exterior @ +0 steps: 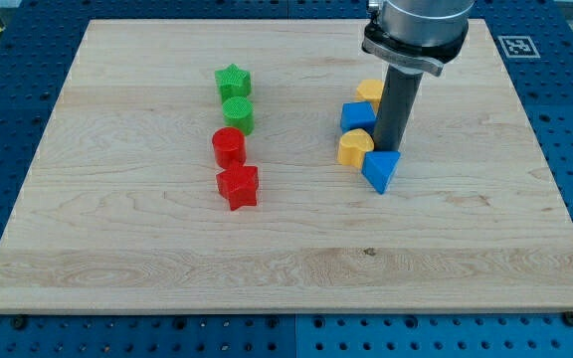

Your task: Slide the yellow heart right a bit

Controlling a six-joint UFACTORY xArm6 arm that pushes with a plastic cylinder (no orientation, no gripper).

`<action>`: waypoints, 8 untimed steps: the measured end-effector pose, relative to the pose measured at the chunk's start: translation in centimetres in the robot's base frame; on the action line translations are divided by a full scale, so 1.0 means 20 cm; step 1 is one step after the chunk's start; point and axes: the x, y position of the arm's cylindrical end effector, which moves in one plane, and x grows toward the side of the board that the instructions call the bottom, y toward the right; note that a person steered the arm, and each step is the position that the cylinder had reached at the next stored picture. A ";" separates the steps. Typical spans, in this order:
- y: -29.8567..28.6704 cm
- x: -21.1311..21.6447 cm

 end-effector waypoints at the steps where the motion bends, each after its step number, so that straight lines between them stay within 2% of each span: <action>1: 0.02 0.00; 3: 0.27 -0.02; 4: 0.28 0.10; 5: 0.28 0.31; 6: 0.21 0.41; 8: -0.29 0.31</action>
